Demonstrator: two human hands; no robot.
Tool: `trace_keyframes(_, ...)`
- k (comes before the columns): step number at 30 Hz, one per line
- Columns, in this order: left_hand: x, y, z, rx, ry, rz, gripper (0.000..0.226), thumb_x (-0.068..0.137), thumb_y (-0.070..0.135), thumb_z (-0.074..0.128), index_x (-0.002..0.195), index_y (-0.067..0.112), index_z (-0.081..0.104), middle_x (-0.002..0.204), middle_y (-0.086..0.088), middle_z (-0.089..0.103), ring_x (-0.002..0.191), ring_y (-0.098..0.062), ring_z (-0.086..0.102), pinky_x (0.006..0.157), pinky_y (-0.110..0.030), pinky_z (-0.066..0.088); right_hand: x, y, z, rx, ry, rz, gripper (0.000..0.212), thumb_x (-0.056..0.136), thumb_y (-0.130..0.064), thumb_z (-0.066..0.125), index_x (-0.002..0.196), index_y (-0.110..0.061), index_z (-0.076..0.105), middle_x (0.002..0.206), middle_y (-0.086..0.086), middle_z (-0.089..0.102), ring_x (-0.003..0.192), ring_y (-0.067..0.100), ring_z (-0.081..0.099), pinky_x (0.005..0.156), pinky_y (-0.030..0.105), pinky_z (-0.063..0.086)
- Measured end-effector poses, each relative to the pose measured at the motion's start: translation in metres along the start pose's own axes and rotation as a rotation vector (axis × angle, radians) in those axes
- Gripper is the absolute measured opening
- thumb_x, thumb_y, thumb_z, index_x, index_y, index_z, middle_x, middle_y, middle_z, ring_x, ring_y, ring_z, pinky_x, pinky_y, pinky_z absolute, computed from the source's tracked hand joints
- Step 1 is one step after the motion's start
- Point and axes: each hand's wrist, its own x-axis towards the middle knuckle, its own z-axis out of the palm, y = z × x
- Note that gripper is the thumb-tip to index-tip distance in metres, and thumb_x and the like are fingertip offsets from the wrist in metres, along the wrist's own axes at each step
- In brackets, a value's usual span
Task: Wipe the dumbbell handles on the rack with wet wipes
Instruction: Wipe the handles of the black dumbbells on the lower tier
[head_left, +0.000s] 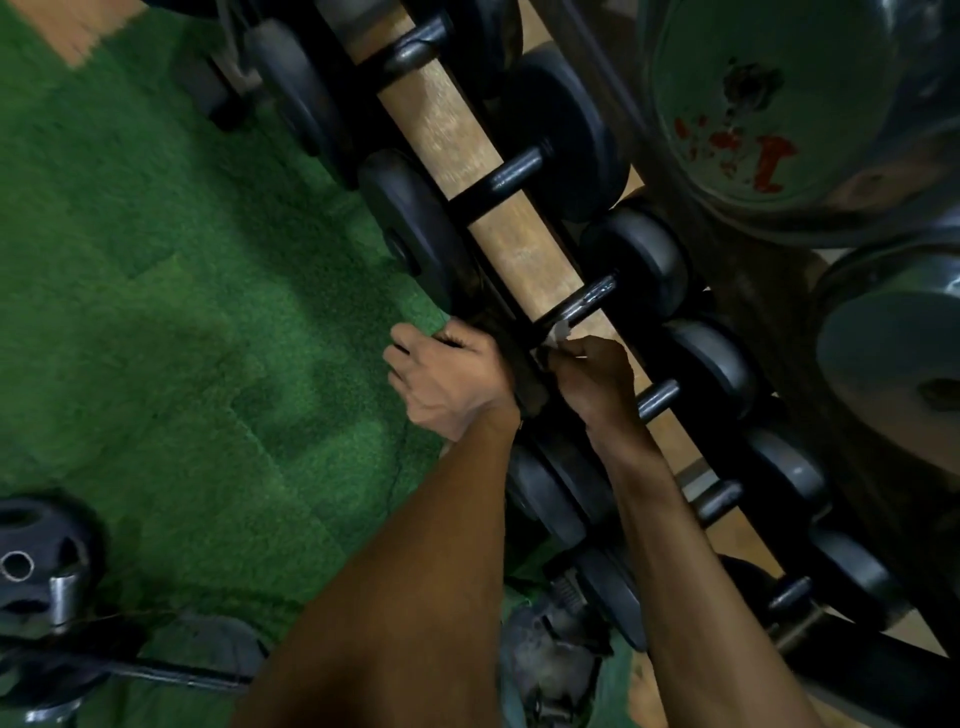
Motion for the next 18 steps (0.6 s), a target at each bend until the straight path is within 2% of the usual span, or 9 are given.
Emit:
trace_keyframes(2,0.004,-0.001,-0.002,0.006,-0.045,-0.026,0.035,0.089,0.034,0.047,0.111,0.007,0.052,0.116,-0.018,0.059,0.109,-0.040,0.057,0.078,-0.048,0.047,-0.003,-0.006,-0.002,-0.075,0.059,-0.095,0.030,0.091,-0.045,0.074,0.068,-0.029,0.063,0.077,-0.011,0.066,0.077,0.012,0.064,0.066,0.028,0.047)
trace_keyframes(4,0.016,-0.005,-0.006,0.016,-0.091,-0.049,0.035,0.093,0.037,0.049,0.113,0.008,0.053,0.118,-0.017,0.060,0.112,-0.040,0.058,0.085,-0.048,0.047,-0.001,-0.014,-0.002,-0.160,0.111,-0.174,0.033,0.090,-0.051,0.073,0.070,-0.027,0.064,0.084,-0.006,0.070,0.083,0.016,0.066,0.073,0.030,0.050)
trace_keyframes(6,0.031,-0.009,-0.011,0.003,-0.098,-0.059,0.036,0.096,0.038,0.048,0.114,0.008,0.057,0.119,-0.017,0.061,0.114,-0.039,0.058,0.089,-0.047,0.046,0.007,-0.018,-0.001,-0.221,0.129,-0.201,0.023,0.085,-0.045,0.077,0.078,-0.027,0.066,0.094,-0.004,0.072,0.090,0.018,0.067,0.080,0.033,0.053)
trace_keyframes(8,0.047,-0.006,-0.015,-0.045,-0.078,-0.083,0.036,0.098,0.038,0.046,0.113,0.008,0.059,0.119,-0.017,0.062,0.112,-0.038,0.060,0.089,-0.045,0.045,0.016,-0.025,0.000,-0.231,0.096,-0.222,0.024,0.080,-0.045,0.078,0.082,-0.023,0.069,0.091,-0.004,0.074,0.087,0.019,0.070,0.078,0.035,0.056)
trace_keyframes(10,0.059,0.004,-0.018,-0.108,-0.059,-0.115,0.035,0.098,0.038,0.046,0.111,0.009,0.060,0.118,-0.017,0.063,0.110,-0.037,0.060,0.086,-0.043,0.044,0.022,-0.037,0.001,-0.059,-0.016,-0.220,0.025,0.080,-0.042,0.081,0.079,-0.020,0.070,0.076,0.000,0.074,0.070,0.018,0.073,0.068,0.036,0.058)
trace_keyframes(13,0.070,0.026,-0.019,-0.194,-0.040,-0.124,0.034,0.099,0.039,0.045,0.108,0.010,0.061,0.118,-0.017,0.064,0.112,-0.037,0.060,0.086,-0.042,0.043,0.028,-0.061,0.003,0.174,-0.118,-0.243,0.015,0.093,-0.023,0.077,0.082,-0.019,0.067,0.062,-0.003,0.071,0.051,0.006,0.068,0.049,0.021,0.049)
trace_keyframes(18,0.093,0.072,-0.019,-0.404,0.025,-0.198,0.038,0.101,0.036,0.050,0.113,0.003,0.064,0.119,-0.022,0.065,0.113,-0.038,0.058,0.085,-0.039,0.034,0.040,-0.101,0.008,0.201,-0.012,-0.484,0.007,0.096,-0.021,0.072,0.092,-0.020,0.066,0.082,0.001,0.074,0.063,0.004,0.072,0.054,0.020,0.051)
